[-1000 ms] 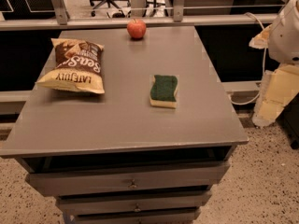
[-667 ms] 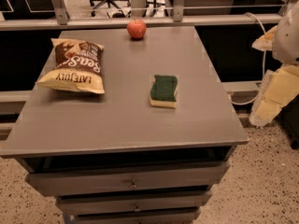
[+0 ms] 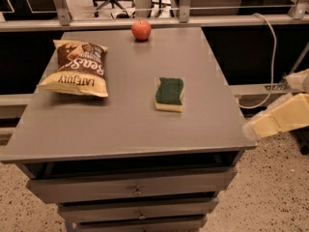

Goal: Move sponge near apple

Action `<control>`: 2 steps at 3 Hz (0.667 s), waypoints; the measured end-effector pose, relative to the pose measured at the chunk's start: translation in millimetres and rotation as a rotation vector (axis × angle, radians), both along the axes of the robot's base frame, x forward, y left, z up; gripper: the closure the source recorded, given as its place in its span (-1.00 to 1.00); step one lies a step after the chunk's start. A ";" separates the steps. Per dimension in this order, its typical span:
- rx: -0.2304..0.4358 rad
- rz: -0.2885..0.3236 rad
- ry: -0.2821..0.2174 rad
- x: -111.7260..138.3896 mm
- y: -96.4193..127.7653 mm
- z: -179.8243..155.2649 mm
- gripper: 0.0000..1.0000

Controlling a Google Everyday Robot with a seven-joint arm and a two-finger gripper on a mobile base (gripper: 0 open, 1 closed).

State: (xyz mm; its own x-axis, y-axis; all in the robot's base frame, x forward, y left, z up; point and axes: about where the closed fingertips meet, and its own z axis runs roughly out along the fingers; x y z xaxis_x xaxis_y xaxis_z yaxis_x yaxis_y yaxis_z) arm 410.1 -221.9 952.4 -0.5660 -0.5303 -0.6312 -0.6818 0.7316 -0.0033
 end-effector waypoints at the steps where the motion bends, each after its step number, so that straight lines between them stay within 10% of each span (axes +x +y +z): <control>1: 0.216 -0.142 -0.083 15.4 18.0 -7.2 -1.00; 2: 0.217 -0.146 -0.106 20.6 21.6 -0.9 -1.00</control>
Offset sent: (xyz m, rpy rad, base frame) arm 0.0071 0.0159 -0.0095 0.1635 -0.0474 -0.0977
